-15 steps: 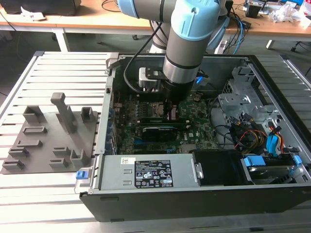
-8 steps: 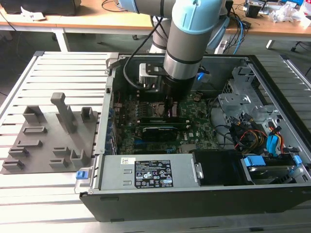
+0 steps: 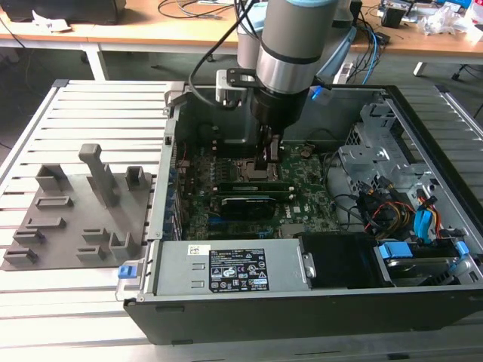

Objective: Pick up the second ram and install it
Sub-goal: 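Insert the second ram into the second slot, then press down the second ram until it locks into place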

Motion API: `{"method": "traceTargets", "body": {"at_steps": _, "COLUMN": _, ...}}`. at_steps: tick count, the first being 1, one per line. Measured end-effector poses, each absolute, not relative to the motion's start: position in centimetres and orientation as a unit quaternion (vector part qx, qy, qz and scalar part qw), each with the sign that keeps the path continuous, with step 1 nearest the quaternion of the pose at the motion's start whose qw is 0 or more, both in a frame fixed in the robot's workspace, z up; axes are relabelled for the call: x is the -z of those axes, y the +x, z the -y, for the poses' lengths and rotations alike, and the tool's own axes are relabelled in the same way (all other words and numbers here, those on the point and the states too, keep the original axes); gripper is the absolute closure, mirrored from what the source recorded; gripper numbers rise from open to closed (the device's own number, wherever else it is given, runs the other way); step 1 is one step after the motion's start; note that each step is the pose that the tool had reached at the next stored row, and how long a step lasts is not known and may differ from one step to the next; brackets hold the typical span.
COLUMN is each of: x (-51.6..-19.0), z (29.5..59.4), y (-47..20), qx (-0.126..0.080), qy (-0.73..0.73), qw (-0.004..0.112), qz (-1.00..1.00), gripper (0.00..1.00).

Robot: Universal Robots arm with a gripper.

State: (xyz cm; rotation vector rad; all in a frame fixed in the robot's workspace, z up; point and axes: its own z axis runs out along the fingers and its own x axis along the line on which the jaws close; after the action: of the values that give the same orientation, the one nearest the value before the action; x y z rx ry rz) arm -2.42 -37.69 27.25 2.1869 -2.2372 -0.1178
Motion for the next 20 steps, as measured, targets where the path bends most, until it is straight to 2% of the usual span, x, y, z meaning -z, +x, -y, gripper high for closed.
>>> {"method": "traceTargets", "body": {"at_steps": 20, "x": -27.4, "z": 37.7, "y": -0.9, "qx": 0.038, "qy": 0.698, "qw": 0.006, "qz": 0.715, "gripper": 0.89}}
